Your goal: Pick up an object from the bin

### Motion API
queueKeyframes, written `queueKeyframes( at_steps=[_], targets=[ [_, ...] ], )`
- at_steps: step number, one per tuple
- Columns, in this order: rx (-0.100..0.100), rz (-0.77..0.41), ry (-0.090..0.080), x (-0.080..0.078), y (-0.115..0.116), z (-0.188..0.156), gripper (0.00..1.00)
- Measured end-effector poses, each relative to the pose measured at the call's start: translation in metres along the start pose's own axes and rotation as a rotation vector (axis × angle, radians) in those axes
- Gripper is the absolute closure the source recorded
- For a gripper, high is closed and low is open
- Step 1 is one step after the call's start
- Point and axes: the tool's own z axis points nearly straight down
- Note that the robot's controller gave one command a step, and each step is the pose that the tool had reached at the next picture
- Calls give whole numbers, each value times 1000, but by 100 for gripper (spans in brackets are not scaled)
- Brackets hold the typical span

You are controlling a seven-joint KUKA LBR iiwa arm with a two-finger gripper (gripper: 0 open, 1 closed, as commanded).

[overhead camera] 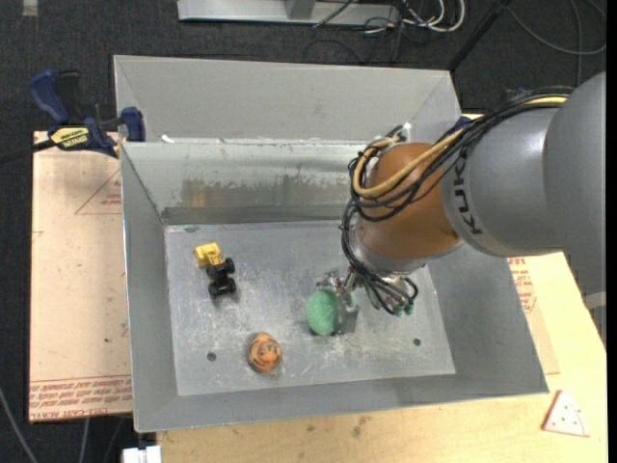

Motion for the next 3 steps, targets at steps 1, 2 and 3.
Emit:
queueKeyframes(
  at_steps=[1,2,3],
  targets=[
    [1,14,-2,5,13,-107,100],
    [1,14,-2,5,13,-107,100],
    [1,18,-3,9,29,-232,100]
  ],
)
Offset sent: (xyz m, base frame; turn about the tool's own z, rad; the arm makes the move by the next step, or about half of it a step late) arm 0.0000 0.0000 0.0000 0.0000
